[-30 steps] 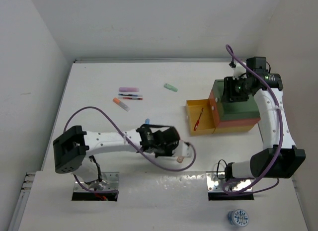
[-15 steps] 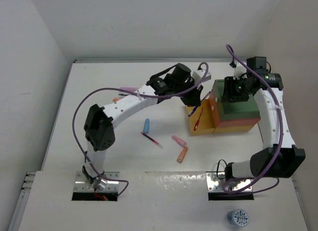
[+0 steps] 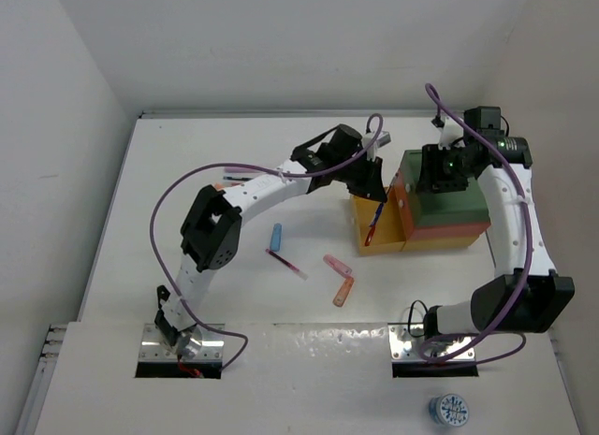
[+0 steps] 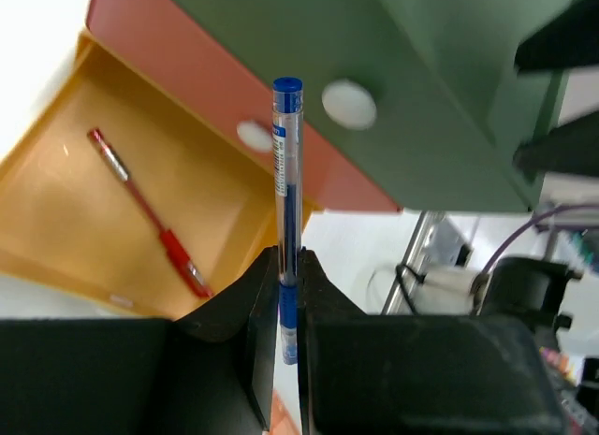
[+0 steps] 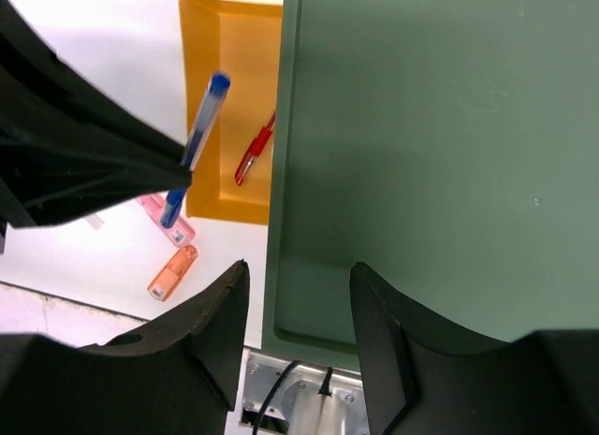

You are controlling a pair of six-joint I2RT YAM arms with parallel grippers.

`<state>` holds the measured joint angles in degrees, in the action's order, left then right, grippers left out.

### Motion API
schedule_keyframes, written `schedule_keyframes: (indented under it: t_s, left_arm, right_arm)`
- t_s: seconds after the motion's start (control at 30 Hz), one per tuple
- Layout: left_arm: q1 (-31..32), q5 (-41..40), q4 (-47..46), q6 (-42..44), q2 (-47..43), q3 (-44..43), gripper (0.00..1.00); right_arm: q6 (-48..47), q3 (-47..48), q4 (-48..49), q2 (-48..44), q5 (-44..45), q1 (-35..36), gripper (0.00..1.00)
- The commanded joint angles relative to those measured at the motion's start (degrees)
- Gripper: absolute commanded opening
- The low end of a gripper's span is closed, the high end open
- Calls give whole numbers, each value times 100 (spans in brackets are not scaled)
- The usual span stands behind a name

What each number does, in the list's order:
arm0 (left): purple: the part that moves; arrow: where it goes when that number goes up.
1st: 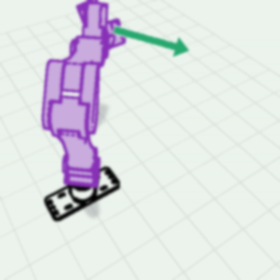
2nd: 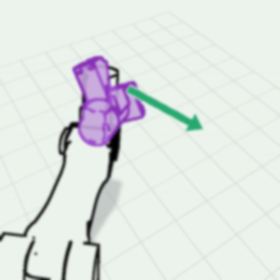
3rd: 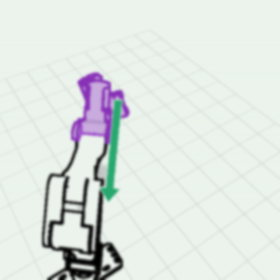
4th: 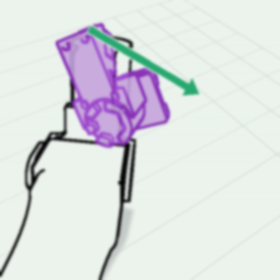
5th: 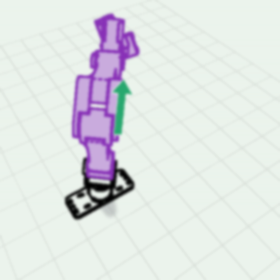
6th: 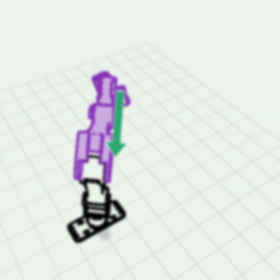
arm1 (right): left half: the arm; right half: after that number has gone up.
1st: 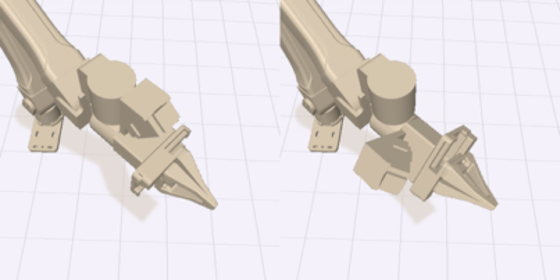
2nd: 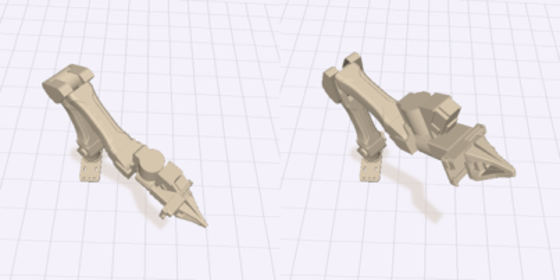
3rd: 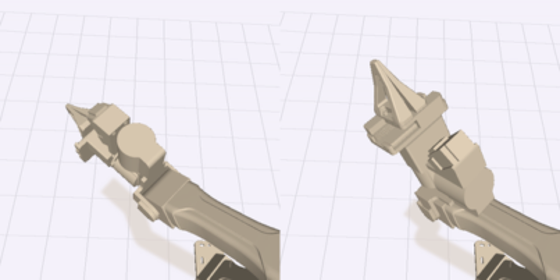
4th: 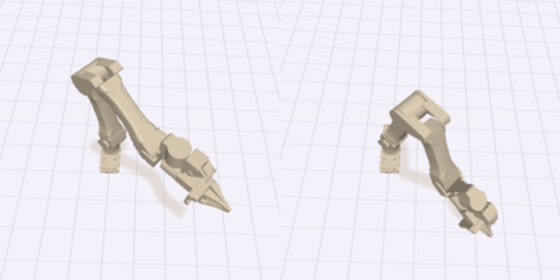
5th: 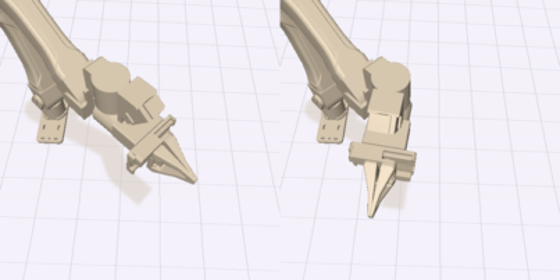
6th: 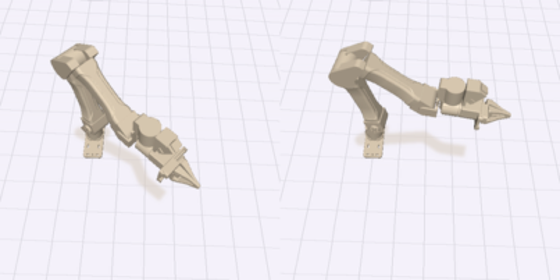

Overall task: Sort the stationery into containers
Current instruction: Place the pen in the drawer, then pick up the pen from the center of the board.

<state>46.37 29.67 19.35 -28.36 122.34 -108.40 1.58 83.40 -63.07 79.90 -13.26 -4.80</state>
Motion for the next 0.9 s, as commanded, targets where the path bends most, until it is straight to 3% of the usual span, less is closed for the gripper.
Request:
schedule_keyframes:
  t_s: [0.0, 0.3, 0.5, 0.67, 0.77, 0.87]
  left_arm:
    - [-58, 197, -626, -653, 254, -217, 8]
    - [-172, 381, -924, -1040, 571, -32, 36]
    - [-242, 355, -986, -1058, 528, -6, 48]
    - [-725, 145, -1161, -926, -437, 450, 48]
    - [-1583, -83, -1057, -690, -1448, 1091, 49]
    - [-2435, -339, -469, -171, -2467, 1645, 60]
  right_arm:
    - [61, 186, 102, 70, -72, -30, 47]
    - [-62, 493, -65, 140, -63, -30, 47]
    - [-79, 581, -83, 114, -107, -4, 46]
    - [-421, 774, 13, -35, -98, 399, 43]
    - [-676, 801, 40, -71, -55, 1032, 38]
    - [-940, 539, 101, -1, 69, 1814, 32]
